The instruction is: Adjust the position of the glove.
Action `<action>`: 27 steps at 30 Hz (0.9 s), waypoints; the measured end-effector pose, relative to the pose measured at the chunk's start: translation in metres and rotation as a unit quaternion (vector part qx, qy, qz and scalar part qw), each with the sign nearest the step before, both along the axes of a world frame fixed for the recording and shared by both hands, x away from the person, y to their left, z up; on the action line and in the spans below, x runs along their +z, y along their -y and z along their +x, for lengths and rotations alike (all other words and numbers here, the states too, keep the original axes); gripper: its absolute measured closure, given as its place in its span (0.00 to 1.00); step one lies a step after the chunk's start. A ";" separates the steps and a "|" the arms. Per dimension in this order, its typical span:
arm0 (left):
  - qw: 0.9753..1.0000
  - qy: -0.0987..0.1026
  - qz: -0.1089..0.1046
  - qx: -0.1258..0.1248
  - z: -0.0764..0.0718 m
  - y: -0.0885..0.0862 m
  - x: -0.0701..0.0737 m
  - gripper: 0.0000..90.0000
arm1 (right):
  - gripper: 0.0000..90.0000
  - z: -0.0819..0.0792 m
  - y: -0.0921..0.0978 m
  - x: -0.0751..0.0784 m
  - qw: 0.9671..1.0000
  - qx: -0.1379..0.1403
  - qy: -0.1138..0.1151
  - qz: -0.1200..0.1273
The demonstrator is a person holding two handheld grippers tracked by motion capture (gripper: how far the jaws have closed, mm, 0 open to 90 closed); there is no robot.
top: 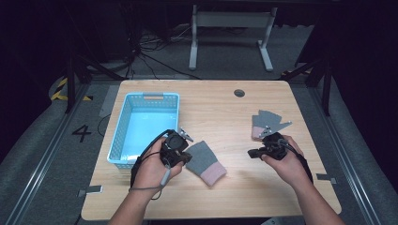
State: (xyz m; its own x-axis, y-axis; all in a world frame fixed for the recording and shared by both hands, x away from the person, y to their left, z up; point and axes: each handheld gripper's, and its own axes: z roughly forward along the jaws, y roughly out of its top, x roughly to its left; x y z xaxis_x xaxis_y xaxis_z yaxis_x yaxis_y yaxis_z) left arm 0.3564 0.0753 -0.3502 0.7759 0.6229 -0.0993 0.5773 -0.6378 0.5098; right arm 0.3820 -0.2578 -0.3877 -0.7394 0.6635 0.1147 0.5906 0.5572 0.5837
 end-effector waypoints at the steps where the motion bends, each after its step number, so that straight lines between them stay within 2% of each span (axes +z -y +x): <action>1: 1.000 -0.002 0.000 0.001 0.000 0.000 0.001 1.00 | 1.00 -0.001 -0.003 0.001 1.000 0.003 0.000 0.001; 10: 1.000 -0.007 -0.008 -0.006 0.001 0.002 0.004 1.00 | 1.00 -0.008 -0.023 0.005 0.999 0.036 -0.008 0.013; 14: 1.000 -0.004 -0.013 -0.006 0.000 0.000 0.006 1.00 | 1.00 -0.010 -0.038 0.003 0.998 0.056 -0.014 0.014; 18: 1.000 -0.007 -0.016 -0.009 -0.001 -0.001 0.006 1.00 | 1.00 -0.011 -0.057 0.001 0.996 0.082 -0.017 0.014; 27: 1.000 -0.007 -0.017 -0.010 0.000 -0.002 0.006 1.00 | 1.00 -0.017 -0.084 -0.007 0.993 0.115 -0.024 0.011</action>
State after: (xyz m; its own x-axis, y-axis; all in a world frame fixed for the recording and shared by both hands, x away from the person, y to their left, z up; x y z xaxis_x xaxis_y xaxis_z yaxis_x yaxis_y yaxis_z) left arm 0.3561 0.0775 -0.3442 0.7866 0.6035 -0.1304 0.5715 -0.6317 0.5238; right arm 0.3651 -0.1743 -0.3943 -0.8643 0.4745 0.1669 0.4769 0.6676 0.5718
